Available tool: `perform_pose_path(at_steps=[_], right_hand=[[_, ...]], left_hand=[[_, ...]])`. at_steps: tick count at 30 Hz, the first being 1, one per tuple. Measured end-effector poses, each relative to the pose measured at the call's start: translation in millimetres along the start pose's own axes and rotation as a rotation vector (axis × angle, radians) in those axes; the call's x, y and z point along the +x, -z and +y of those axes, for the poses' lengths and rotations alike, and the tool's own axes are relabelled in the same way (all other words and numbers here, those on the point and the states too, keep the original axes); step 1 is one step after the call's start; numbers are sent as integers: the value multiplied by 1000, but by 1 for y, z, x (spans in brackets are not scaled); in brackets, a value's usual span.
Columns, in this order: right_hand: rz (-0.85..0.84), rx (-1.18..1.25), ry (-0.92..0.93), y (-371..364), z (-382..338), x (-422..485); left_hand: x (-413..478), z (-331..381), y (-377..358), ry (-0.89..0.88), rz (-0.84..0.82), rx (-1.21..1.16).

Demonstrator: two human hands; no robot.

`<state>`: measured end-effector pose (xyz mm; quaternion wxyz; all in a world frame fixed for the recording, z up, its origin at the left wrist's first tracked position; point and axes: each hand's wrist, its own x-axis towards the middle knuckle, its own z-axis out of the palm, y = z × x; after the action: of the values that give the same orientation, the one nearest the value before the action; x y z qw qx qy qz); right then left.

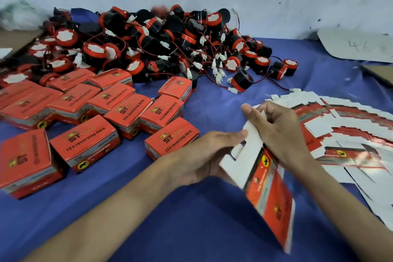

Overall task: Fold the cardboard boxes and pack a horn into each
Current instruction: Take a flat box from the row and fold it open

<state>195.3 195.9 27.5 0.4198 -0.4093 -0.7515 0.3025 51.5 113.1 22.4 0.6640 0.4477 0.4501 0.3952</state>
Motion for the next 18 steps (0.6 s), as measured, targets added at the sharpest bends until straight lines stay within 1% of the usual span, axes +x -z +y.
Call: perform_pose_path(at_steps=[3,5,10,11,14,18], right_hand=[[1,138,-47,-8,2,-6],[-30,178,-74,-11,3,-9],[-63,254,-120,-9,0,-10],[-61,268,-131,-8,-1,-10],[-63,237,-132,-9,-2,-13],[-74,212,-60,-13,-2,-19]], left_hand=[[-1,-14,9,-23,-65,-127],[-4,-16,12,-32,-136,-170],[-12,-16,14,-117,-327,-119],[-12,-17,13,-110,-326,-112],[-11,-16,8,-35,-241,-88],[-16,-16,5,12,-277,0]])
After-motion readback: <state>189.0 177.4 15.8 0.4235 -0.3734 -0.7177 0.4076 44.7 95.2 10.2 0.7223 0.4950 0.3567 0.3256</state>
